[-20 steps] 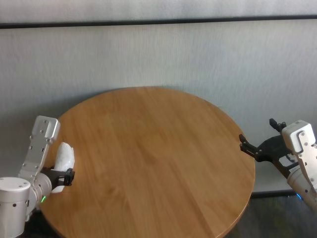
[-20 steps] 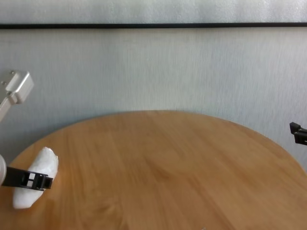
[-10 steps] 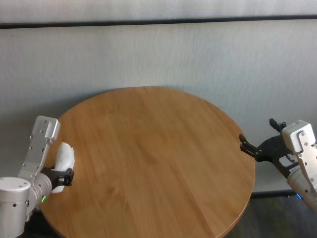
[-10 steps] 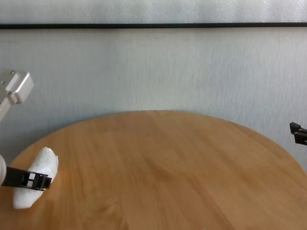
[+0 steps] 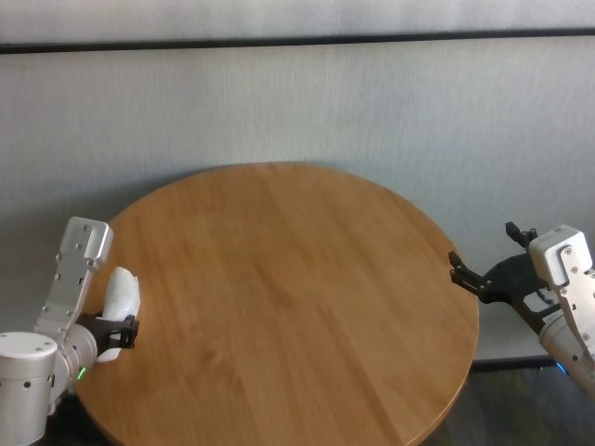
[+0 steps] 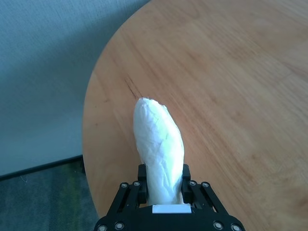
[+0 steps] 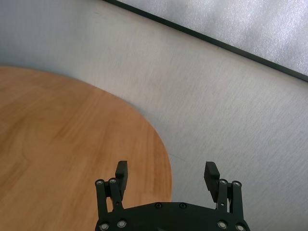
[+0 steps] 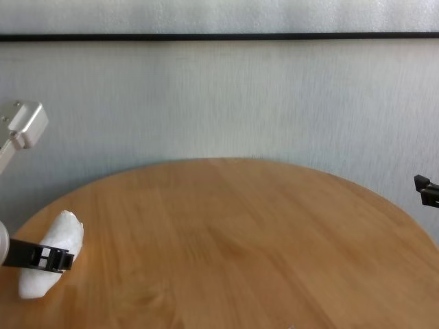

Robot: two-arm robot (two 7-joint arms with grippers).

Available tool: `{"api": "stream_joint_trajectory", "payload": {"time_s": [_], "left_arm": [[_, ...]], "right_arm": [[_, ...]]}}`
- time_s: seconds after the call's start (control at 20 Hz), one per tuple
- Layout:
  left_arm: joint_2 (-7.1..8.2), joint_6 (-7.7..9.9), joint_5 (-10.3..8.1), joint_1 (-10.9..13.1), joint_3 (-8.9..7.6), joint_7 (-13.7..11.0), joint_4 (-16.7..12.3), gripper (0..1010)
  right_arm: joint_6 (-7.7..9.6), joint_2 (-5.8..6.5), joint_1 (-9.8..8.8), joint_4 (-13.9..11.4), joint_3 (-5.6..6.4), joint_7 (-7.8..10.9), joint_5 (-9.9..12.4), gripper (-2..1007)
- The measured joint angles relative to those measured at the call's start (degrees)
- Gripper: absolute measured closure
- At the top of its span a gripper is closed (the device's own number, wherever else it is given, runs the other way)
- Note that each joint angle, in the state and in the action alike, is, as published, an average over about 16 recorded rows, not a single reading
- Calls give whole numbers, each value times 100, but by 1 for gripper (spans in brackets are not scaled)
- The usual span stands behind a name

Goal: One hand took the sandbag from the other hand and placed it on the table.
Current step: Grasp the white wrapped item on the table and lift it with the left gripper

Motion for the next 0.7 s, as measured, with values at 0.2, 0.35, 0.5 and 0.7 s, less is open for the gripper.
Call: {"api": "stream_joint_trajectory", "payload": {"time_s": [0.2,0.35,0.5,0.7], "left_arm": [[0,0,0,0,0,0,0,599],[0,0,0,0,0,0,0,599],[0,0,0,0,0,0,0,599],[0,0,0,0,0,0,0,599]], "right_arm": [[0,0,0,0,0,0,0,4],[0,0,0,0,0,0,0,4],[0,0,0,0,0,0,0,4],[0,0,0,0,0,0,0,4]]}}
